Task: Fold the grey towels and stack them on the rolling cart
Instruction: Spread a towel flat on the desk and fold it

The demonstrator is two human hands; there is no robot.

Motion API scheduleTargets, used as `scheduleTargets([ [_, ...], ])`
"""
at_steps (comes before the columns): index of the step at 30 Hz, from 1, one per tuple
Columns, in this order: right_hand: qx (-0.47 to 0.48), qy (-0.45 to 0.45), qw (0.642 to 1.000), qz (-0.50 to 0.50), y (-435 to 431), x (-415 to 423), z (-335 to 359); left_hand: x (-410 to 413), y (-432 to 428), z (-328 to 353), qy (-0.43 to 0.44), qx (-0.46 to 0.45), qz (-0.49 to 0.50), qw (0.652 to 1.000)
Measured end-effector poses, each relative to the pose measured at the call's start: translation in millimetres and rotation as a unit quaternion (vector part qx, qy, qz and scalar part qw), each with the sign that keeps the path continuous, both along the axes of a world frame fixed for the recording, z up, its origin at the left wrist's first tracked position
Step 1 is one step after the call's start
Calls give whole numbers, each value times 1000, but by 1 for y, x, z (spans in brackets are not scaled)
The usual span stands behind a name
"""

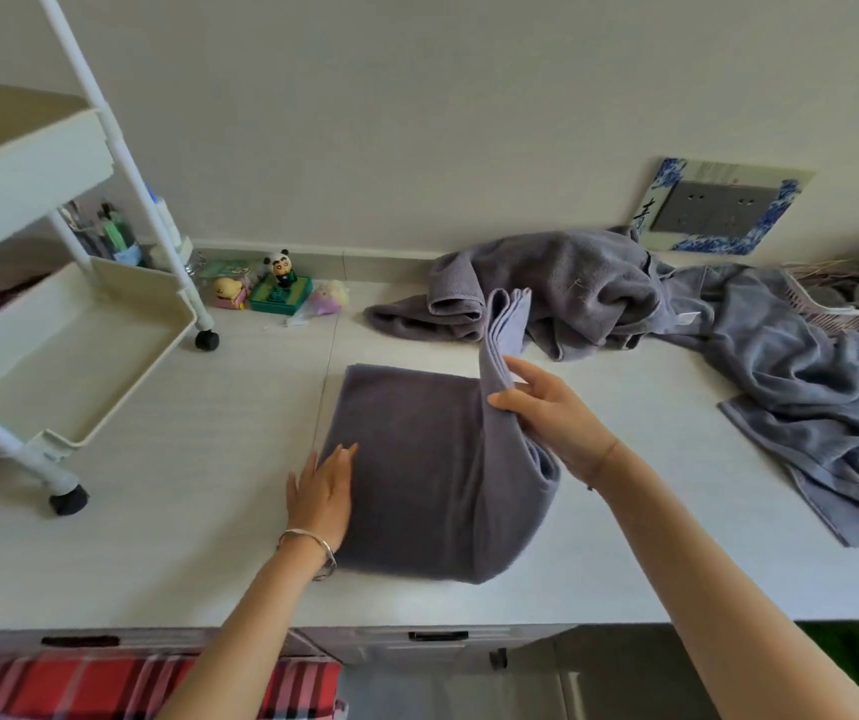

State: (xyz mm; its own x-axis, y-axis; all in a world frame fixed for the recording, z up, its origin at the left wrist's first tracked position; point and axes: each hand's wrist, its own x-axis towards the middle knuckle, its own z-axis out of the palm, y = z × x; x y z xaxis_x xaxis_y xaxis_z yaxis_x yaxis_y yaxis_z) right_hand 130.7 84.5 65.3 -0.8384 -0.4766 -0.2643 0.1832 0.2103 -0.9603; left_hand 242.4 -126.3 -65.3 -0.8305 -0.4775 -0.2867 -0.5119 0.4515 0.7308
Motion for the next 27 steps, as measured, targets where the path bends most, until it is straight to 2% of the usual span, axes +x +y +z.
scheduleTargets([
  [2, 55, 44, 997, 15, -37, 8, -9, 7, -14, 7, 29, 167, 72, 983],
  [3, 85, 71, 994, 17, -52, 14, -15, 7, -15, 12, 34, 218, 80, 972],
  [7, 169, 119, 976, 64, -106, 36, -45, 10, -28, 8, 54, 322, 114, 938],
  [11, 215, 124, 962, 113, -144, 52, -75, 8, -37, 0, 67, 477, 160, 861],
  [13, 247, 133, 952, 125, -157, 58, -89, 8, -37, 9, 72, 518, 152, 839],
  [16, 286, 117, 941, 139, -163, 63, -103, 10, -40, 13, 78, 551, 121, 822],
  [17, 284, 109, 941, 151, -162, 62, -105, 11, -41, 16, 77, 551, 119, 823],
  [19, 247, 75, 948, 185, -156, 56, -102, 8, -45, 14, 71, 509, 119, 849],
  [21, 199, 81, 957, 196, -144, 46, -96, 3, -48, 10, 59, 398, 102, 910],
  [23, 186, 168, 962, 105, -126, 30, -92, -5, -50, 6, 51, 243, 56, 967],
  [24, 184, 206, 961, 29, -116, 21, -92, -10, -50, 5, 46, 184, 40, 981],
  [26, 195, 260, 943, -79, -96, 7, -95, -26, -51, 4, 27, 127, 27, 991],
  [27, 213, 268, 935, -91, -89, 2, -98, -36, -50, 3, 21, 125, 27, 992],
])
